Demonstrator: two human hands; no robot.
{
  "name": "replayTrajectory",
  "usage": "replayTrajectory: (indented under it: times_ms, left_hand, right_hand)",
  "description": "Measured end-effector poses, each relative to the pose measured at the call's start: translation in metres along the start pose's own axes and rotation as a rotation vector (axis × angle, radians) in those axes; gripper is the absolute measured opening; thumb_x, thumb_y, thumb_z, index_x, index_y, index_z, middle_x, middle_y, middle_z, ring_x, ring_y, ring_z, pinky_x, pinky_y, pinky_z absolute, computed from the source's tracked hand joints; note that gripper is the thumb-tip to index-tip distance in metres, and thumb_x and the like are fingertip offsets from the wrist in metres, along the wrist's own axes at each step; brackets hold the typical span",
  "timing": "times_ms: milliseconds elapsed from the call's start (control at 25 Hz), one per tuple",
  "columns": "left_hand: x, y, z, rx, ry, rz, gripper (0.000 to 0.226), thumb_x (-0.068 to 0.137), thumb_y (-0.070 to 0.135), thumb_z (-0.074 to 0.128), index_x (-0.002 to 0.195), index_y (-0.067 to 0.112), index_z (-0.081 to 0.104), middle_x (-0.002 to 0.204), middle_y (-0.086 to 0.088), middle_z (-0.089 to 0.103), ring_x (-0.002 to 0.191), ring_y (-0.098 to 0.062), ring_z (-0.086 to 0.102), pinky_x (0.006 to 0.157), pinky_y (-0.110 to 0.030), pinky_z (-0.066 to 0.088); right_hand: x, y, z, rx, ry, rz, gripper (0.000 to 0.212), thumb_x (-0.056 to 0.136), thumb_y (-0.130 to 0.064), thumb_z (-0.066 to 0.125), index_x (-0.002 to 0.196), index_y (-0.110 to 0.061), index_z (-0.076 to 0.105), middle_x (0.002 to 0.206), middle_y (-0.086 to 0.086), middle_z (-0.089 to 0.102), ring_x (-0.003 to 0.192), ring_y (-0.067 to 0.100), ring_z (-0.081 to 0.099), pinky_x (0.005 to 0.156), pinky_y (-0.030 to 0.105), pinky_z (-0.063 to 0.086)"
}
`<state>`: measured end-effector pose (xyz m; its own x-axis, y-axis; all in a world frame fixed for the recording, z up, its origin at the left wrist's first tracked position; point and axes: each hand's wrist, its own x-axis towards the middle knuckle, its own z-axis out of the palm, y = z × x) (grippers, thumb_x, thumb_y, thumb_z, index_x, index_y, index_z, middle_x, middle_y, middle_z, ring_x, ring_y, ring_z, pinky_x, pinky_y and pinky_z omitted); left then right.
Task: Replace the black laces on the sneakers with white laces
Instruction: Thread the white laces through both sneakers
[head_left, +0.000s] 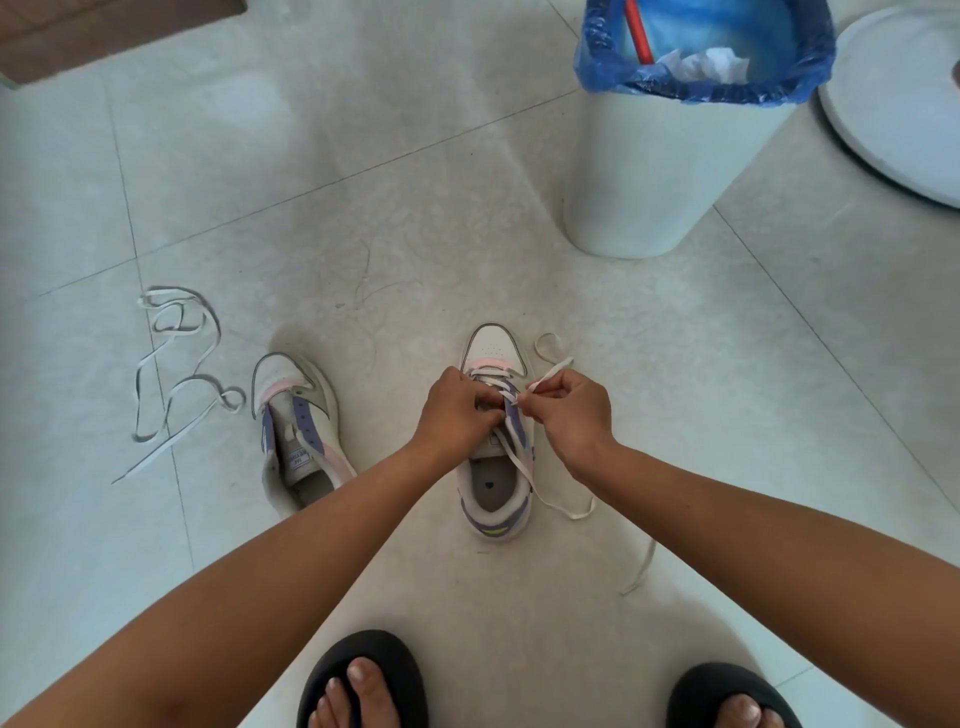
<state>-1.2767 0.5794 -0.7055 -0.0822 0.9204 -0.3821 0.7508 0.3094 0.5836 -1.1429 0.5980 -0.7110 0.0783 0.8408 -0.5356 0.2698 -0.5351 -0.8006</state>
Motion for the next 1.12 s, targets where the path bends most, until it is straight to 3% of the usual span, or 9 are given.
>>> replayTrajectory:
  times_ms: [200,360,480,600,720,840,1000,1120]
  left_hand:
    - [0.001,-0.001,0.002,-0.035,0.009,-0.032,0.02,0.085,0.02,0.065,0.103,0.023,0.074,0.094,-0.001,0.042,0.098,-0.016,0.047,0.076,-0.016,0.032]
    - [-0.001,0.0,0.005,0.0,0.039,-0.028,0.018,0.085,0.02,0.064,0.099,0.016,0.074,0.098,-0.004,0.045,0.101,-0.019,0.049,0.079,-0.019,0.036]
    - [-0.003,0.003,0.003,0.043,0.026,-0.01,0.015,0.086,0.019,0.06,0.095,0.013,0.07,0.099,-0.004,0.046,0.098,-0.021,0.051,0.076,-0.02,0.036]
    - [-0.004,0.011,-0.004,0.176,0.018,0.061,0.016,0.091,0.018,0.054,0.096,0.009,0.066,0.106,-0.01,0.055,0.096,-0.024,0.055,0.077,-0.026,0.039]
    - [-0.009,0.011,-0.023,0.124,0.031,0.098,0.012,0.091,0.017,0.056,0.091,0.008,0.064,0.1,-0.009,0.06,0.094,-0.023,0.056,0.076,-0.026,0.037]
    - [-0.013,-0.015,-0.05,0.364,-0.05,-0.089,0.014,0.092,0.02,0.054,0.097,0.011,0.064,0.104,-0.007,0.063,0.096,-0.024,0.059,0.074,-0.029,0.04]
    - [-0.022,-0.035,-0.073,0.895,-0.335,-0.375,0.027,0.091,0.004,0.046,0.112,0.007,0.061,0.114,-0.007,0.061,0.104,-0.024,0.06,0.078,-0.03,0.043]
    - [-0.014,-0.011,-0.061,0.936,-0.321,-0.287,0.03,0.09,0.007,0.045,0.116,0.01,0.059,0.119,-0.006,0.058,0.107,-0.024,0.059,0.079,-0.031,0.043]
  right_hand:
    - [0.001,-0.003,0.005,0.002,-0.083,0.061,0.014,0.076,-0.008,0.076,0.069,-0.014,0.065,0.079,0.005,0.068,0.083,0.02,0.066,0.074,0.025,0.052]
    - [-0.005,-0.002,-0.003,0.111,-0.201,0.106,0.011,0.078,-0.014,0.076,0.08,-0.014,0.065,0.077,-0.002,0.065,0.075,0.008,0.062,0.064,0.014,0.043]
    - [-0.015,0.008,-0.013,-0.145,-0.26,-0.02,0.038,0.077,-0.028,0.075,0.103,-0.021,0.048,0.074,-0.006,0.052,0.066,0.006,0.051,0.06,0.018,0.038]
    - [-0.027,0.019,-0.012,-0.421,-0.278,-0.171,0.035,0.08,-0.02,0.067,0.087,-0.024,0.034,0.065,-0.005,0.043,0.054,0.009,0.038,0.05,0.021,0.032]
    - [-0.024,0.015,-0.017,-0.439,-0.117,-0.167,0.034,0.081,-0.018,0.063,0.072,-0.024,0.031,0.064,-0.004,0.042,0.053,0.01,0.036,0.048,0.023,0.028]
    - [-0.019,0.012,-0.027,-0.453,-0.099,-0.19,0.033,0.081,-0.016,0.062,0.066,-0.02,0.032,0.062,-0.003,0.04,0.052,0.01,0.034,0.049,0.023,0.026]
    - [-0.022,0.014,-0.029,-0.46,-0.115,-0.182,0.034,0.08,-0.014,0.062,0.065,-0.019,0.033,0.061,-0.002,0.04,0.053,0.011,0.033,0.049,0.024,0.027]
    - [-0.023,0.015,-0.029,-0.432,-0.139,-0.163,0.032,0.081,-0.013,0.061,0.065,-0.018,0.033,0.062,-0.002,0.04,0.054,0.012,0.033,0.051,0.024,0.028]
